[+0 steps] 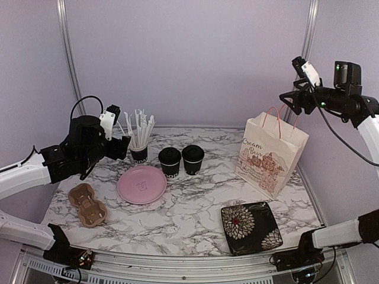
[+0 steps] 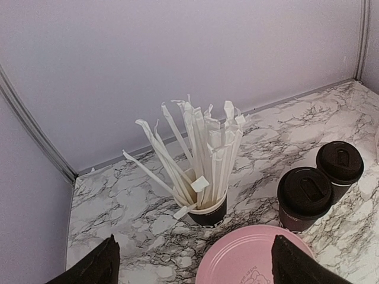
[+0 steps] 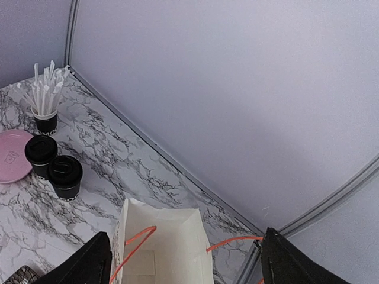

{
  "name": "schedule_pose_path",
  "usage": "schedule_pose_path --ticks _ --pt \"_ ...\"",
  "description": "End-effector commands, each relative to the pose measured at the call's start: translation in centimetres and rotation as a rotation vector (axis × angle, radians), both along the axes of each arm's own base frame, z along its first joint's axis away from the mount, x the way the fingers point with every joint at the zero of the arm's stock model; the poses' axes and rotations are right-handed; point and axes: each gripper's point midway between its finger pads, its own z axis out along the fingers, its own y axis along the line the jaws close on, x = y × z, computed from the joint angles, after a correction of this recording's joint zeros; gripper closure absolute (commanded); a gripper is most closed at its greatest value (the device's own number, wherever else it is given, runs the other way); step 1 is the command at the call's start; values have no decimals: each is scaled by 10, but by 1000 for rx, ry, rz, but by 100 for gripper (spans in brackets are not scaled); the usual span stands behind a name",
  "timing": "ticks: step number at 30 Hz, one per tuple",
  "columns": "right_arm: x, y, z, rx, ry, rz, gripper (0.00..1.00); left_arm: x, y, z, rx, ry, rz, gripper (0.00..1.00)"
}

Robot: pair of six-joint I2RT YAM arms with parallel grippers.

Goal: Pack the takeout coffee

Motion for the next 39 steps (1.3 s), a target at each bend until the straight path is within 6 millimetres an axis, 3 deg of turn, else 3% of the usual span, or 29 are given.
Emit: schedule_pose_path --ticks 1,4,6,11,16,22,26,31,35,39 --pt "19 -40 -28 64 108 -135 18 0 -4 11 -31 4 -23 12" --pt "29 -79 -49 94 199 -243 20 -2 -7 11 -40 12 -42 12" --pt "31 -85 -68 94 274 -249 23 -2 -9 11 -44 21 -51 12" --pt "34 -79 -95 56 364 -178 30 -3 -14 9 -50 41 -73 14" --pt "51 -87 -110 23 407 -197 42 -4 -15 12 -66 41 -78 15" --pt "67 -94 -137 -18 471 -203 47 -4 -15 14 -69 43 -75 14" --pt "72 -94 -150 -26 507 -185 60 -4 -14 12 -67 44 -73 13" --pt "66 -82 -143 -21 499 -104 98 -3 -13 10 -61 46 -64 12" --pt "55 -75 -112 -21 409 -72 100 -3 -14 9 -59 50 -66 11" --pt "36 -66 -75 -14 314 -34 100 -1 -17 14 -89 68 -59 4"
